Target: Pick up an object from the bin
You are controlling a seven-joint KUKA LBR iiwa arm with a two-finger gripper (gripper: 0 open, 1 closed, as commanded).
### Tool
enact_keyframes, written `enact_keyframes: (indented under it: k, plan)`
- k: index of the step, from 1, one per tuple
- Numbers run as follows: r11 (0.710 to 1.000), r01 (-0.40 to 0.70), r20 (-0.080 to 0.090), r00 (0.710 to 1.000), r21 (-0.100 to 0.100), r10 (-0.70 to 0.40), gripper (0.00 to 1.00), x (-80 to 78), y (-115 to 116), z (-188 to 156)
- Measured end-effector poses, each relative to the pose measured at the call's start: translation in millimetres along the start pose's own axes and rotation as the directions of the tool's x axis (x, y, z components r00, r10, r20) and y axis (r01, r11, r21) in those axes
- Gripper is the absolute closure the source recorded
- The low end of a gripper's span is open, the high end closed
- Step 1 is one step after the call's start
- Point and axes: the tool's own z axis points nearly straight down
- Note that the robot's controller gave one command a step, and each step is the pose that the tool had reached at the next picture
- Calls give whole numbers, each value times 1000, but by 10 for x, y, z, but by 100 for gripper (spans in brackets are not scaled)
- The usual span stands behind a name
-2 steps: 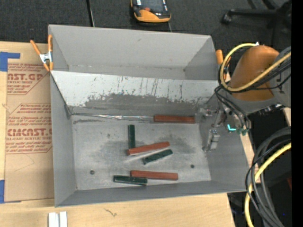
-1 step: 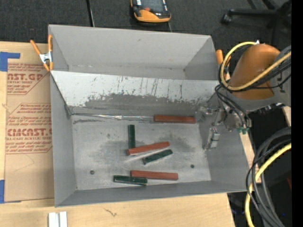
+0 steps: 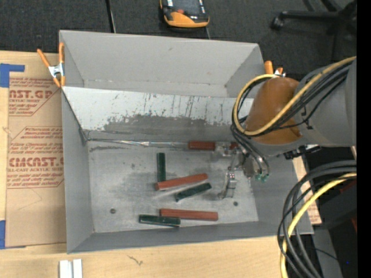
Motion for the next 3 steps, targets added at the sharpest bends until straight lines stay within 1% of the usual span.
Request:
enact_keyframes:
  k: [1, 2, 3]
  plan:
    - [999, 39, -9, 999, -2, -39, 0, 35, 129, -133]
    - [999, 41, -2, 999, 1, -41, 0, 78, 499, -141]
    - [982, 190, -3, 982, 0, -190, 0, 119, 881, 163]
